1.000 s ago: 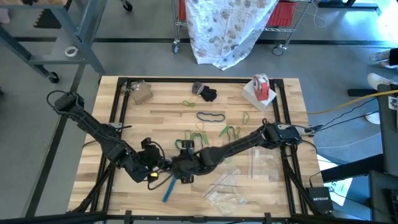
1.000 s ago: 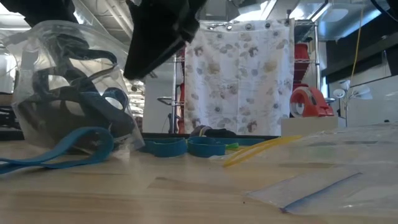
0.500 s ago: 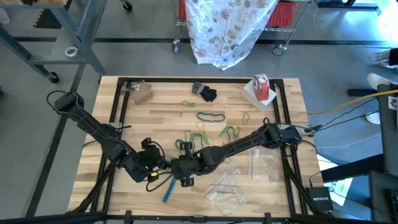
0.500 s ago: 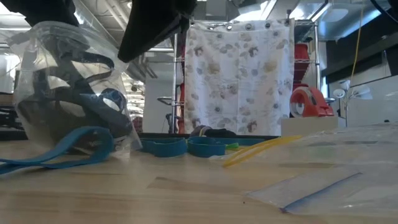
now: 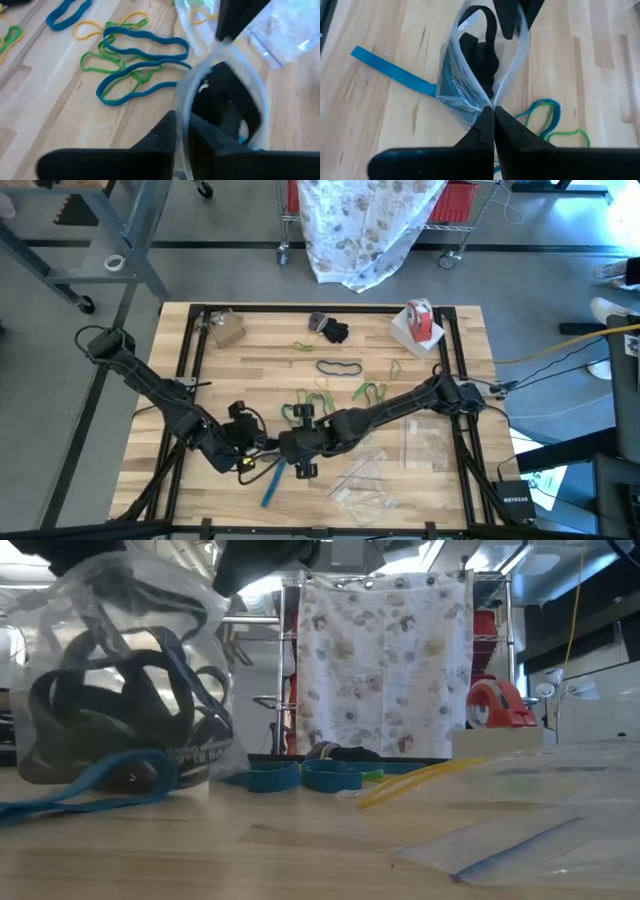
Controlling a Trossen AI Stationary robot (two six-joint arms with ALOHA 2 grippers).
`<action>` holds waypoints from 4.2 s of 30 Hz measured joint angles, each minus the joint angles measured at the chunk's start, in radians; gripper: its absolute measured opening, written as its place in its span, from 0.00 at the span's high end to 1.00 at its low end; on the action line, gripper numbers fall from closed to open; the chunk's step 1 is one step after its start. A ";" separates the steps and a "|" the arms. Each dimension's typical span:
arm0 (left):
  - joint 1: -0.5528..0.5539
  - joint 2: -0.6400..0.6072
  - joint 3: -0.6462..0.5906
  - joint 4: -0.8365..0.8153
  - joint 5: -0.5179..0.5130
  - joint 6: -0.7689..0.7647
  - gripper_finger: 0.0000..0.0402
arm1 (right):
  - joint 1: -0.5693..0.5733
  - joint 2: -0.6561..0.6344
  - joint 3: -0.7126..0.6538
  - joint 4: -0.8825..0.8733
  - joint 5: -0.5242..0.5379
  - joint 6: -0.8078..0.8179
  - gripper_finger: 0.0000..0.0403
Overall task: Sort rubber bands
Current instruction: Close the transparent zip bag
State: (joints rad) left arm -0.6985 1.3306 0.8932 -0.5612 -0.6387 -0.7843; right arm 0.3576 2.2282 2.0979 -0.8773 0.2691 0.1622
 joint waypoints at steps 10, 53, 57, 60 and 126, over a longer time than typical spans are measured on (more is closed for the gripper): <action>-0.047 -0.089 0.054 -0.051 0.219 0.073 0.75 | 0.000 0.008 0.000 -0.022 0.000 0.040 1.00; -0.184 -0.099 -0.066 -0.098 0.017 -0.067 1.00 | 0.001 0.001 0.006 -0.042 -0.015 0.110 1.00; -0.204 -0.100 -0.006 -0.188 0.056 -0.090 1.00 | 0.003 -0.034 0.062 -0.039 -0.026 0.119 0.96; -0.213 -0.100 0.014 -0.196 0.058 -0.098 1.00 | 0.012 -0.038 0.104 0.035 -0.028 0.078 0.88; -0.230 -0.099 0.016 -0.117 0.024 -0.038 1.00 | -0.043 0.148 0.255 0.021 -0.119 -0.163 0.97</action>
State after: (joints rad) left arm -0.9290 1.2312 0.9092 -0.6781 -0.6147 -0.8227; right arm 0.3149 2.3767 2.3525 -0.8562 0.1497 -0.0007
